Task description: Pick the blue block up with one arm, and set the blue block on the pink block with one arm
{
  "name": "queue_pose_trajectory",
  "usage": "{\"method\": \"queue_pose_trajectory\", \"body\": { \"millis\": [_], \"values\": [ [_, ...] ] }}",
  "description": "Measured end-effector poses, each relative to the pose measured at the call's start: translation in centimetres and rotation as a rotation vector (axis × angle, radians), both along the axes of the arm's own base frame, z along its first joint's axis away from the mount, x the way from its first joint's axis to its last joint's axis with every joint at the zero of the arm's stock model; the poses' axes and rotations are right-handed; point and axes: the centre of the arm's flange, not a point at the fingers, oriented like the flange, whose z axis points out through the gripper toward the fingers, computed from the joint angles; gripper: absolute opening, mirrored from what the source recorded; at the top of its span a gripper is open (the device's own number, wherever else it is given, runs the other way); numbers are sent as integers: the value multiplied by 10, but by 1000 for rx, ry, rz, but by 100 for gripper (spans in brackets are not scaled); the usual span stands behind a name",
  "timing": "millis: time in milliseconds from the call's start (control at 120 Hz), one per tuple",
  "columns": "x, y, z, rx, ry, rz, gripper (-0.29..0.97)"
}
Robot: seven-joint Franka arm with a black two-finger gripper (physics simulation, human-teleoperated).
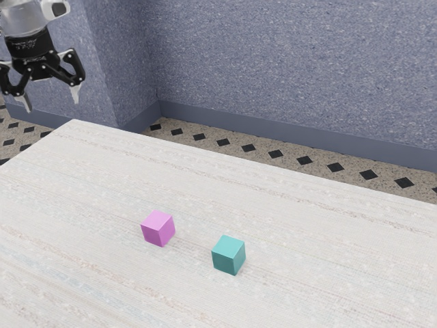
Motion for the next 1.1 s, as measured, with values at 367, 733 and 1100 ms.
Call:
{"method": "queue_pose_trajectory", "body": {
  "millis": [367, 733, 1100],
  "values": [
    [16, -40, -55, 46, 66, 346, 68],
    [78, -85, -181, -54, 81, 230, 68],
    [95, -171, -255, -109, 47, -70, 68]
  ]
}}
